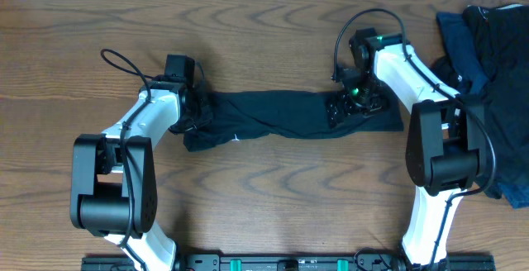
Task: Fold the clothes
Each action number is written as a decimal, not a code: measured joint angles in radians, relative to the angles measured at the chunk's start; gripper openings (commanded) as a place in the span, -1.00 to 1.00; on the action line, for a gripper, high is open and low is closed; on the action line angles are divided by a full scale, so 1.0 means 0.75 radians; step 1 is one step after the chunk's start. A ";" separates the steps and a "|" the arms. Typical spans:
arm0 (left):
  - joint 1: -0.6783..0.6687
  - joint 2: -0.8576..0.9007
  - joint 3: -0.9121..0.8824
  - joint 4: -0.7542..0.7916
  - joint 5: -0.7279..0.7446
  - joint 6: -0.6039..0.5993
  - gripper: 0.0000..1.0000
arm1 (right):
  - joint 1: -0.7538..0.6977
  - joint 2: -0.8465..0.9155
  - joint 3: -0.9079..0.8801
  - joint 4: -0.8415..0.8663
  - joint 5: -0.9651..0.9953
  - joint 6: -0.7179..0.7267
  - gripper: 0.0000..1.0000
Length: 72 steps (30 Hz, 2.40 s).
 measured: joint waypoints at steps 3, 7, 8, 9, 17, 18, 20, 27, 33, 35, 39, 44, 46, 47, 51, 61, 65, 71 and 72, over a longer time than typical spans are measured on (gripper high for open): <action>0.000 0.000 0.001 0.001 0.001 -0.001 -0.38 | 0.000 0.000 -0.012 0.000 -0.013 -0.011 0.99; 0.000 -0.001 0.001 0.004 0.000 0.003 -0.36 | 0.000 0.000 -0.013 -0.053 -0.025 -0.021 0.99; 0.000 -0.001 0.001 0.004 0.000 0.003 -0.36 | 0.000 0.000 -0.013 -0.072 -0.027 -0.022 0.98; 0.000 -0.001 0.001 0.004 0.001 0.003 -0.36 | 0.000 0.000 -0.013 -0.096 -0.028 -0.023 0.98; 0.000 -0.001 0.001 0.004 0.000 0.003 -0.36 | 0.000 0.000 -0.015 -0.339 -0.006 0.002 0.98; 0.000 -0.001 0.001 0.004 0.001 0.003 -0.36 | 0.000 0.000 -0.015 -0.352 0.003 0.008 0.98; 0.000 -0.001 0.001 0.004 0.001 0.003 -0.36 | 0.000 0.000 -0.015 -0.357 0.026 0.033 0.98; 0.000 -0.001 0.001 0.004 0.001 0.003 -0.36 | -0.005 -0.002 0.043 -0.337 0.079 0.117 0.98; 0.000 -0.001 0.001 0.004 0.000 0.003 -0.36 | -0.082 -0.043 0.180 -0.310 0.221 0.209 0.99; 0.000 -0.001 0.001 0.005 0.001 0.003 -0.36 | -0.138 -0.055 0.190 -0.285 0.254 0.233 0.98; 0.000 -0.001 0.001 0.006 -0.001 0.003 -0.35 | -0.231 -0.057 0.191 -0.243 0.294 0.275 0.98; 0.000 -0.001 0.000 0.011 -0.007 0.003 -0.35 | -0.290 -0.057 0.191 -0.172 0.313 0.293 0.99; 0.000 -0.001 0.000 0.011 -0.012 0.003 -0.35 | -0.299 -0.057 0.189 -0.134 0.313 0.298 0.99; 0.000 -0.001 0.001 0.012 -0.013 0.003 -0.35 | -0.303 -0.057 0.183 -0.105 0.312 0.299 0.98; 0.000 -0.001 0.000 0.013 -0.015 0.003 -0.35 | -0.307 -0.057 0.126 -0.023 0.297 0.301 0.99; 0.000 -0.001 -0.001 0.013 -0.015 0.003 -0.35 | -0.307 -0.061 -0.149 0.341 0.270 0.281 0.96; 0.000 -0.001 -0.001 0.011 -0.015 0.003 -0.35 | -0.307 -0.084 -0.198 0.434 0.242 0.264 0.68; 0.000 -0.001 0.006 -0.005 -0.018 0.004 -0.35 | -0.305 -0.121 -0.262 0.513 0.239 0.264 0.50; 0.000 -0.001 0.010 -0.019 -0.024 0.004 -0.34 | -0.305 -0.122 -0.264 0.518 0.239 0.264 0.43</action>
